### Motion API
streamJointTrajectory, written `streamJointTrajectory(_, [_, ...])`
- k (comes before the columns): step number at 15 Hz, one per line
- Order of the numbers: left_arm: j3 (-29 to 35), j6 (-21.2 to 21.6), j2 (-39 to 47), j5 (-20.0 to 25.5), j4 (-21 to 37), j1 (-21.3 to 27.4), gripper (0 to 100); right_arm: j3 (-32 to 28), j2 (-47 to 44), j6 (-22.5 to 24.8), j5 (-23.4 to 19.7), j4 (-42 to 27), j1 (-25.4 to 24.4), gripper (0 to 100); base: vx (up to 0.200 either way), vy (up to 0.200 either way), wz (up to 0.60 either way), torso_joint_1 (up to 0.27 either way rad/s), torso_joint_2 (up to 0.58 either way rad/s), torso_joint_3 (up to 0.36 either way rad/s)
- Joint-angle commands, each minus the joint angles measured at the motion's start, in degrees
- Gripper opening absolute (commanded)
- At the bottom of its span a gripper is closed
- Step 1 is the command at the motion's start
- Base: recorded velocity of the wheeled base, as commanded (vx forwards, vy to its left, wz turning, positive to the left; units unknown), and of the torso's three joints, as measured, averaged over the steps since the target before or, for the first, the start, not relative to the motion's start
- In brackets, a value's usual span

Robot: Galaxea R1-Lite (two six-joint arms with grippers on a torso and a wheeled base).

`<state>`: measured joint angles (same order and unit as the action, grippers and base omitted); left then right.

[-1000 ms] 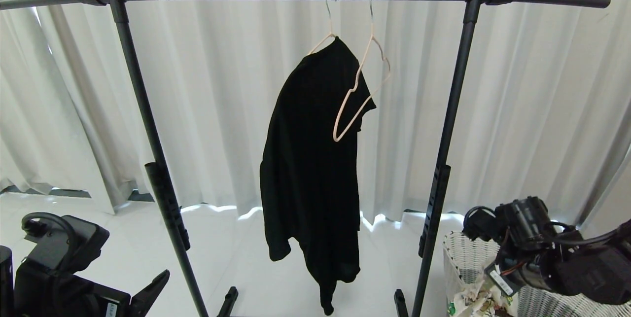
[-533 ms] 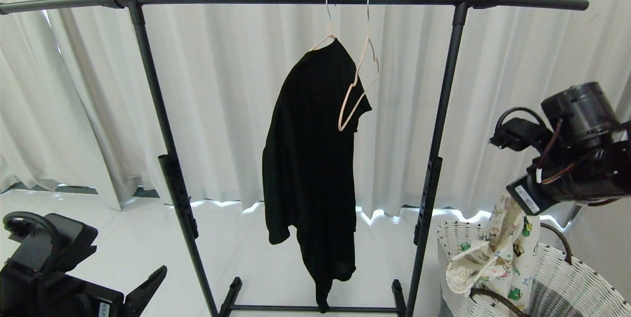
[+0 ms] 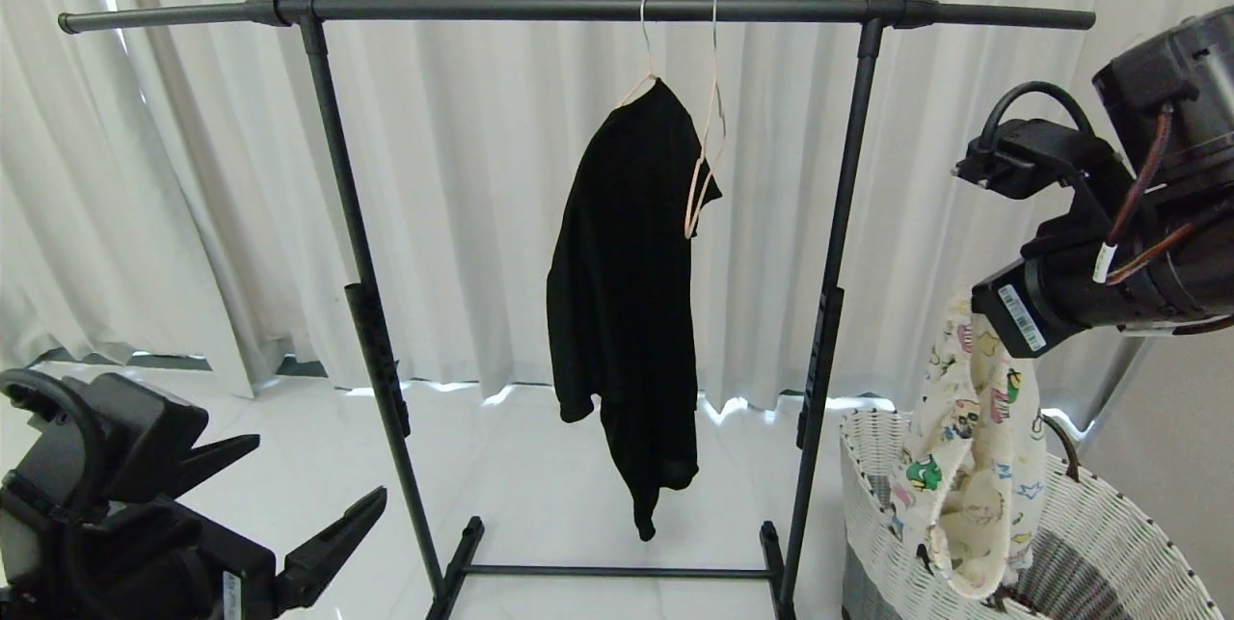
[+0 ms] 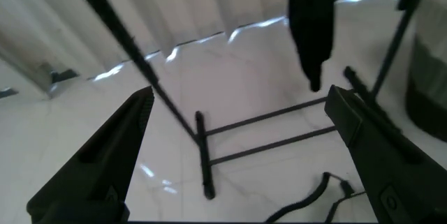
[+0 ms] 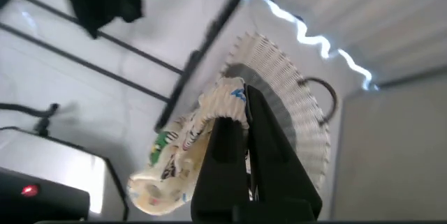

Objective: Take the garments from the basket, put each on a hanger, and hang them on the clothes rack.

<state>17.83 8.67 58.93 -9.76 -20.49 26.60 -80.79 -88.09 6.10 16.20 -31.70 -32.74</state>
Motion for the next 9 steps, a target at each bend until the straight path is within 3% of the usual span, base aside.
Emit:
streamJointTrajectory(1, [5.0, -1.4, 1.5, 1.6, -0.1, 6.0, 100, -3.0, -2.1, -1.3, -0.3, 0.1, -4.3, 0, 0.000, 0.000, 0.00, 0.000, 0.00, 0.000])
streamJointTrajectory(4, [12.3, -2.0, 6.0, 1.8, -0.1, 12.1, 100, -9.3, -6.3, -5.0, -0.4, 0.1, -10.3, 0, 0.000, 0.000, 0.00, 0.000, 0.00, 0.000])
streamJointTrajectory(7, [17.1, -9.0, 8.7, 7.7, -0.2, 18.5, 100, -15.1, -9.7, -5.9, -0.4, 0.1, -13.9, 0, 0.000, 0.000, 0.00, 0.000, 0.00, 0.000])
streamJointTrajectory(9, [18.2, -10.6, 10.7, 8.4, -0.2, 20.3, 100, -18.3, -12.4, -6.1, -0.4, 0.3, -16.3, 0, 0.000, 0.000, 0.00, 0.000, 0.00, 0.000])
